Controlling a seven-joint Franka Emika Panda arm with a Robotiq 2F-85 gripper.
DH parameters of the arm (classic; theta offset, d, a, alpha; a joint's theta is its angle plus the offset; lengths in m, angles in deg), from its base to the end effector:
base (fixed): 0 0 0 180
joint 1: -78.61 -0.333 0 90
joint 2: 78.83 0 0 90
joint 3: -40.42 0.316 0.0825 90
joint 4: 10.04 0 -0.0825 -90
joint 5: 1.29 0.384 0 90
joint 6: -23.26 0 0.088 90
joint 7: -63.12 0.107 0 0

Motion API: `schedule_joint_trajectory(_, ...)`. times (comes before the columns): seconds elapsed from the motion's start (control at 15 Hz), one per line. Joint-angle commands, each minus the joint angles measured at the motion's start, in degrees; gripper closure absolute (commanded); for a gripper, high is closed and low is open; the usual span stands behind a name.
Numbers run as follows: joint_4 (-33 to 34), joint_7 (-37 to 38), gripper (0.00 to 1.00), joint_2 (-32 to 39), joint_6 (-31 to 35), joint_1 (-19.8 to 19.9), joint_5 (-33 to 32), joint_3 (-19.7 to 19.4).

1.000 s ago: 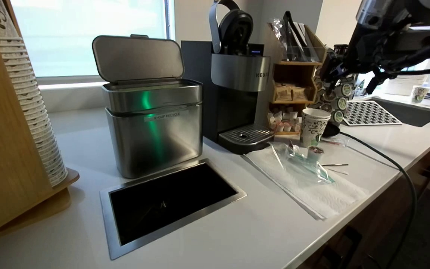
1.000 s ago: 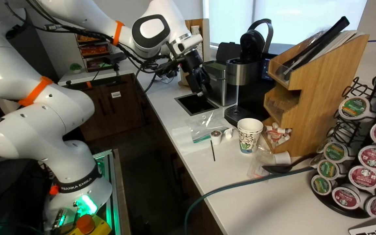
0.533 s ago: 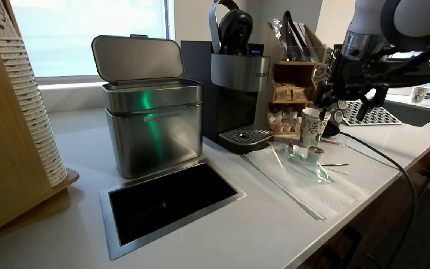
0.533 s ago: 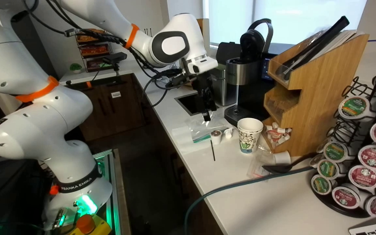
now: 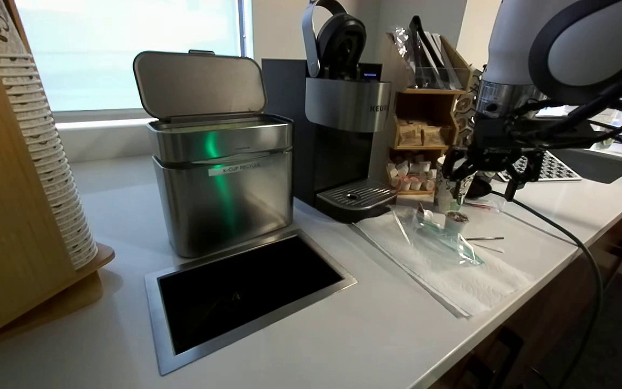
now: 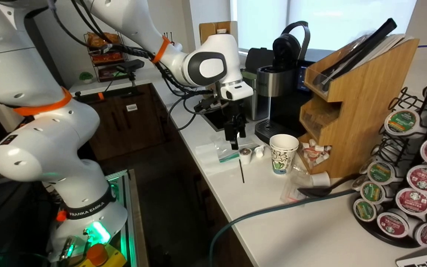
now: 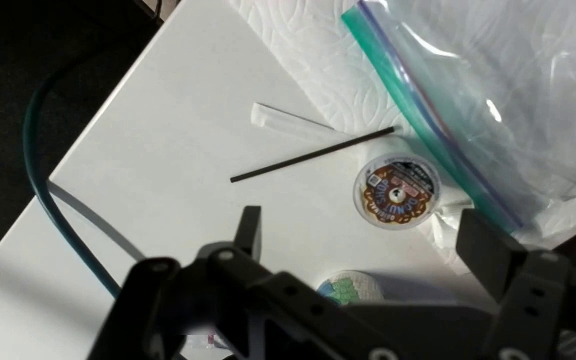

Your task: Open the coffee maker, put one white container inside and then close the lid of the silver bin

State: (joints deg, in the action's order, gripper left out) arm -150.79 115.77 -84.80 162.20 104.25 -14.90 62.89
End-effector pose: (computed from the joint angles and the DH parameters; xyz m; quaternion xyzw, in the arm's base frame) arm 0.4747 -0.0279 0.3400 0.9159 -0.3873 0.0696 0.0785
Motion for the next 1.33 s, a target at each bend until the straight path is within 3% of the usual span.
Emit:
schedule_joint_trajectory(0.0,1.34,3.86,0.00,2.21,1.81,-8.97,-4.64,-9.87)
schedule_joint_trajectory(0.2,3.58,5.02,0.00,5.51,3.26,-13.11,-6.33,-14.63)
schedule_joint_trajectory(0.53,6.91,5.38,0.00,10.65,2.59,-18.78,-6.88,-19.41)
schedule_joint_trajectory(1.27,7.30,5.03,0.00,15.52,6.22,-25.41,-6.42,-25.05)
